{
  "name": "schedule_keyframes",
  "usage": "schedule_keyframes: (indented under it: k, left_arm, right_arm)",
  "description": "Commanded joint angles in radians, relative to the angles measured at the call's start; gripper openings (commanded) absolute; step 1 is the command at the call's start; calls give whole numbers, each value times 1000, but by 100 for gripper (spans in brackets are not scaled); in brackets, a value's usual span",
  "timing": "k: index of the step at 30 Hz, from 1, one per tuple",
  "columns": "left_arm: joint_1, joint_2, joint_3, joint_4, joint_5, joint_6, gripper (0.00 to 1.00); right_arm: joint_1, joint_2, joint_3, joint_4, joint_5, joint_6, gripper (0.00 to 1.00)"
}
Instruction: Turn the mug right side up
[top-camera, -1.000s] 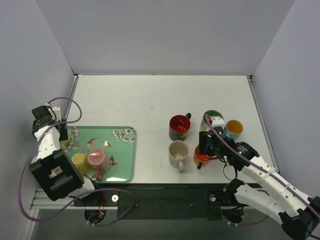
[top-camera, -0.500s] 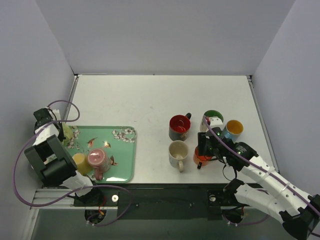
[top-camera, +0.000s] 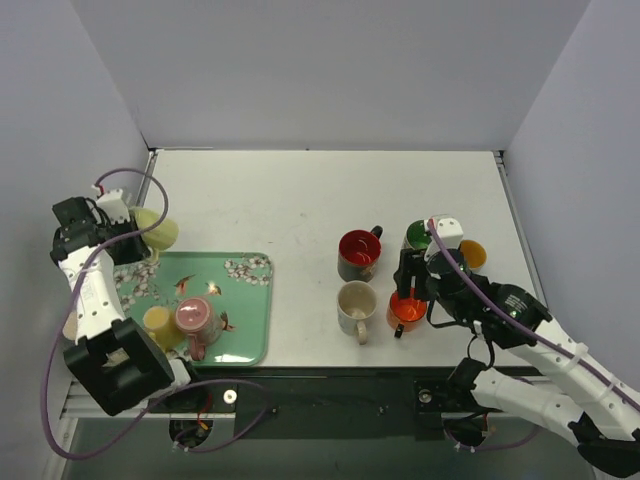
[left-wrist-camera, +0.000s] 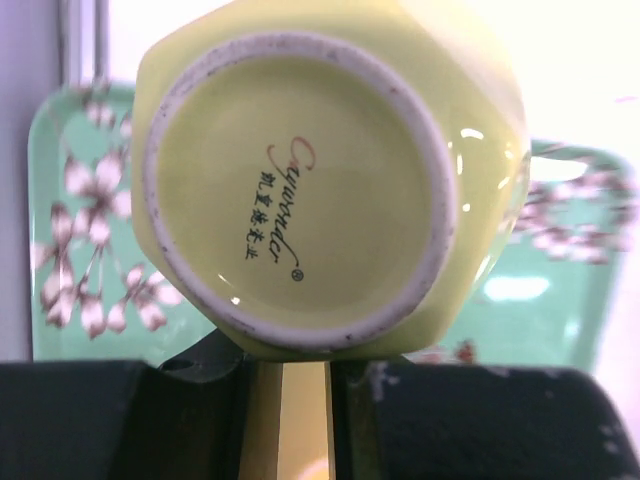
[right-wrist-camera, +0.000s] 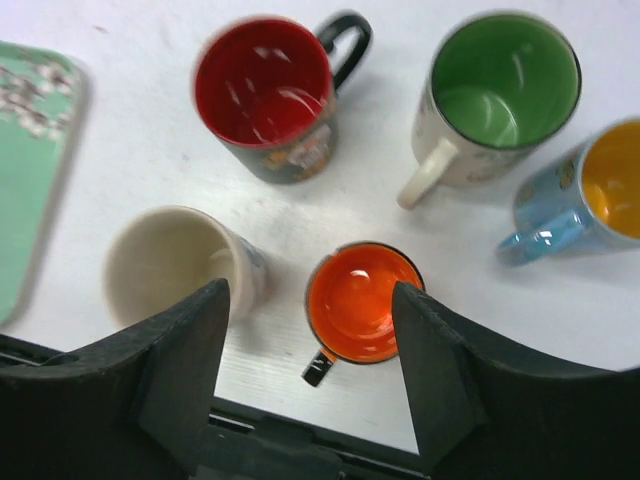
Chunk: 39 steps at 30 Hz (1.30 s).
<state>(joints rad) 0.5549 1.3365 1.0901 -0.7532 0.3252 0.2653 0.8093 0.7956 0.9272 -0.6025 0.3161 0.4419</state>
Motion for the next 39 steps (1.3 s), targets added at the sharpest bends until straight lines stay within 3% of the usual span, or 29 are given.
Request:
schedule_keyframes:
  k: [1, 5, 10, 14, 19, 25, 27, 29, 31, 32, 33, 34, 35, 36, 37, 38, 39]
  left_arm:
    - [-90, -129, 194, -99, 334, -66, 0]
    - [-251, -129, 301, -205, 520, -124, 0]
    - [-439, -157, 386, -216, 675, -250, 0]
    - [-545, -189, 395, -149, 770, -371, 0]
    - [-596, -223, 367, -56, 891, -481, 0]
    - [-601, -304, 246, 168, 954, -662, 0]
    - [-602, -315, 240, 170, 950, -660, 0]
    - [-602, -318, 237, 157, 945, -649, 0]
    - [-609, -323, 229, 158, 945, -646, 0]
    - [-610, -324, 225, 157, 942, -644, 0]
    - [-612, -323, 226, 146, 939, -632, 0]
    - [-612, -320, 234, 134, 921, -615, 0]
    - [-612, -316, 243, 77, 905, -559, 0]
    - [-612, -304, 273, 28, 844, -475, 12]
    - [-612, -294, 292, -79, 789, -407, 37]
    - [-612, -280, 328, -178, 675, -300, 79]
    - [-613, -274, 341, -216, 594, -270, 85]
  right_arm:
    - [106, -26, 96, 76, 74, -23, 71]
    - [204, -3, 64, 405, -57, -43, 85]
    - [290, 95, 50, 832, -182, -42, 86]
    - [298, 194, 59, 1059, -276, 11, 86]
    - [303, 293, 114, 1159, -276, 49, 83]
    - [301, 428, 228, 1224, -308, 69, 77]
    - [300, 471, 284, 1230, -342, 66, 74]
    - [298, 511, 335, 1239, -367, 57, 68]
    - [295, 548, 384, 1239, -365, 47, 48]
    - [292, 574, 421, 1224, -367, 47, 25]
    - [288, 585, 438, 1215, -367, 49, 11]
    - [286, 597, 462, 1183, -364, 47, 0]
    - [280, 594, 467, 1152, -362, 46, 0]
    - [278, 588, 475, 1127, -336, 34, 0]
    - [274, 565, 478, 1045, -321, 24, 0]
    - [269, 554, 483, 982, -243, -17, 0]
    - [266, 527, 493, 857, -204, -46, 0]
